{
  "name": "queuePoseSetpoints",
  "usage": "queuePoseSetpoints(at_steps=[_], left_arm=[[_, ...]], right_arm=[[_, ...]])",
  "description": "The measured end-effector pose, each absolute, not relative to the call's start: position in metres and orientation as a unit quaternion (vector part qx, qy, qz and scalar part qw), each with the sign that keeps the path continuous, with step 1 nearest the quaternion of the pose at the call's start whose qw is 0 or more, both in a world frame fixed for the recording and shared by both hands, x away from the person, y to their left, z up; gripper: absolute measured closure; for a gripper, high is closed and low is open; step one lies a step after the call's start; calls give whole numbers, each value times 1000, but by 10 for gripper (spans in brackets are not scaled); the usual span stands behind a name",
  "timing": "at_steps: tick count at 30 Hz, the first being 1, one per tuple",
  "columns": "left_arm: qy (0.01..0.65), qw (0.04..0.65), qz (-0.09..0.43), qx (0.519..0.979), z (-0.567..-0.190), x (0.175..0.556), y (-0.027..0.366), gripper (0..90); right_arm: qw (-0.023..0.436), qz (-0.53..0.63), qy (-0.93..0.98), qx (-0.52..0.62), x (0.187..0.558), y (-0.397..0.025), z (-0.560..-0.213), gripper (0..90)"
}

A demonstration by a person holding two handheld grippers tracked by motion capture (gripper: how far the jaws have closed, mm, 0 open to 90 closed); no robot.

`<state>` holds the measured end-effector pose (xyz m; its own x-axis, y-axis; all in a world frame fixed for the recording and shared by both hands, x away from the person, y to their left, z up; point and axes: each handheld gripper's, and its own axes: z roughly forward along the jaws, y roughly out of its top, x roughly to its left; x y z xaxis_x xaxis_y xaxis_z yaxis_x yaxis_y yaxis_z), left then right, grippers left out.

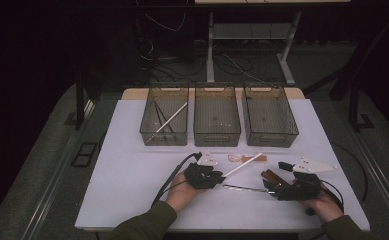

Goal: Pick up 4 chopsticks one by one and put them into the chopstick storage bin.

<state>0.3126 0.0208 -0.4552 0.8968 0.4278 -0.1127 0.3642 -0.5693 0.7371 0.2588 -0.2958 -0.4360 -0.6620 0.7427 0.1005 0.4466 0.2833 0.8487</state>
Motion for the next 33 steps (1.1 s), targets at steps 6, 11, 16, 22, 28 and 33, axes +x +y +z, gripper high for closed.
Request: queuePoseSetpoints(at_steps=[6, 11, 16, 22, 28, 33], left_arm=[[229, 407, 43, 883, -456, 313, 21, 809], [234, 408, 42, 882, -456, 313, 21, 834], [241, 413, 45, 877, -457, 312, 20, 841], [232, 407, 46, 882, -456, 313, 22, 846], [237, 421, 46, 874, -454, 313, 23, 847], [234, 432, 46, 870, -449, 313, 27, 847]], right_arm=[[159, 463, 786, 378, 259, -295, -436, 119], [159, 463, 786, 379, 259, -295, -436, 119], [159, 463, 786, 379, 259, -295, -436, 119], [159, 462, 787, 377, 259, -295, -436, 119], [160, 461, 788, 376, 259, -295, -436, 119], [160, 461, 788, 376, 259, -295, -436, 119]])
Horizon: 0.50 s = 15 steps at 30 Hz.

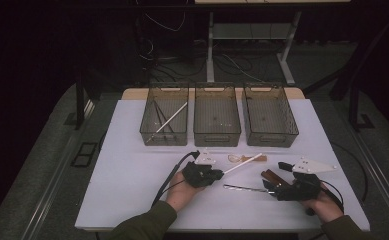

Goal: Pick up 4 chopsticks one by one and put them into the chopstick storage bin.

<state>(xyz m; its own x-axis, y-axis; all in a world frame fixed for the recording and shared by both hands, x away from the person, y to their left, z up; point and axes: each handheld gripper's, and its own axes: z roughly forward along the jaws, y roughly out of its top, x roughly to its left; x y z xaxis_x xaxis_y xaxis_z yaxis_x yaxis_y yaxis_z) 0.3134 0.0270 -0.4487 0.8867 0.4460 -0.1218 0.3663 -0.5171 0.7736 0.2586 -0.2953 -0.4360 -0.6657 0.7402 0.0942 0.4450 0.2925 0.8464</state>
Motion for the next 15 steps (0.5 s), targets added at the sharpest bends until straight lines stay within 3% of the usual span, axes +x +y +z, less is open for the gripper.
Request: queuePoseSetpoints(at_steps=[15], left_arm=[[230, 465, 38, 854, -432, 315, 43, 848]], right_arm=[[160, 461, 788, 376, 258, -295, -436, 119]])
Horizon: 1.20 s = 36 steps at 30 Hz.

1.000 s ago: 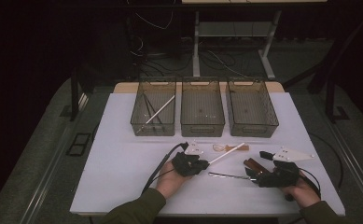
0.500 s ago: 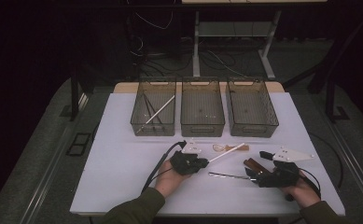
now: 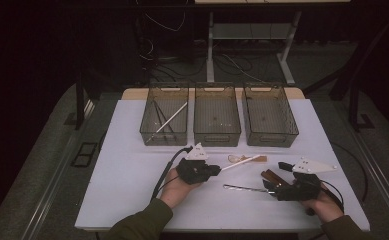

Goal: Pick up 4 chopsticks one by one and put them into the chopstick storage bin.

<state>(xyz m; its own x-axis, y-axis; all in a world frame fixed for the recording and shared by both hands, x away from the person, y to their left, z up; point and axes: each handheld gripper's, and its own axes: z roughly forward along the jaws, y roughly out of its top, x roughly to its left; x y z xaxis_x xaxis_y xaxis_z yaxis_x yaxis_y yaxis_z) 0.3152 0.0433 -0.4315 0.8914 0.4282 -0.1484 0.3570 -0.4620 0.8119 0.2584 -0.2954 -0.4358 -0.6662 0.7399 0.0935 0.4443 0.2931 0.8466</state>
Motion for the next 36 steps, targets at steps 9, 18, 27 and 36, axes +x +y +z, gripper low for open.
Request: queuePoseSetpoints(at_steps=[9, 18, 27, 36], left_arm=[[231, 491, 33, 839, -423, 315, 51, 847], [230, 501, 35, 834, -417, 315, 57, 849], [232, 522, 26, 821, -408, 318, 70, 850], [217, 545, 35, 809, -396, 320, 90, 849]], right_arm=[[160, 461, 788, 375, 258, -296, -436, 119], [161, 461, 788, 374, 258, -296, -435, 119], [161, 461, 788, 375, 258, -296, -435, 119], [159, 461, 788, 376, 258, -295, -436, 119]])
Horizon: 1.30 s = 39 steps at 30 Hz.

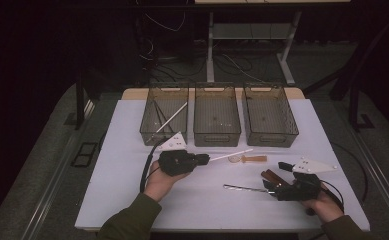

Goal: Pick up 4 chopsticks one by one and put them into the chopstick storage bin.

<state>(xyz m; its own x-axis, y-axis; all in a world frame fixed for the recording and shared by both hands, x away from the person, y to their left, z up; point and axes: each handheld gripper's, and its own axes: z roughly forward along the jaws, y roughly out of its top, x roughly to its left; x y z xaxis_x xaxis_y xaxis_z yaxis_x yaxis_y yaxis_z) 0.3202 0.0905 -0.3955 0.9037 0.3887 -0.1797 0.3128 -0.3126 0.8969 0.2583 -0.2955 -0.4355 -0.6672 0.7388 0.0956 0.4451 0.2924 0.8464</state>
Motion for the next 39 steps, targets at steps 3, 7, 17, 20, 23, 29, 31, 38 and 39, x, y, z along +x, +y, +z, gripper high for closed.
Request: queuePoseSetpoints(at_steps=[3, 7, 17, 20, 23, 29, 31, 38, 39], left_arm=[[212, 551, 36, 806, -392, 321, 97, 849], [214, 556, 44, 802, -388, 322, 106, 850], [238, 566, 69, 786, -376, 326, 138, 849], [248, 570, 76, 780, -374, 327, 150, 849], [261, 570, 86, 774, -372, 329, 160, 849], [285, 565, 112, 766, -370, 332, 179, 849], [293, 566, 118, 762, -369, 334, 185, 849], [318, 559, 145, 752, -366, 348, 205, 850], [324, 558, 148, 750, -365, 351, 208, 849]], right_arm=[[160, 461, 788, 375, 258, -296, -436, 119], [159, 461, 788, 376, 259, -296, -436, 119], [160, 461, 788, 377, 259, -296, -436, 119], [160, 460, 788, 377, 259, -296, -436, 119], [160, 460, 788, 376, 259, -296, -436, 119], [161, 460, 789, 375, 259, -296, -436, 118], [160, 460, 788, 376, 259, -295, -436, 119], [161, 459, 789, 376, 259, -296, -437, 118], [161, 459, 789, 376, 259, -296, -437, 119]])
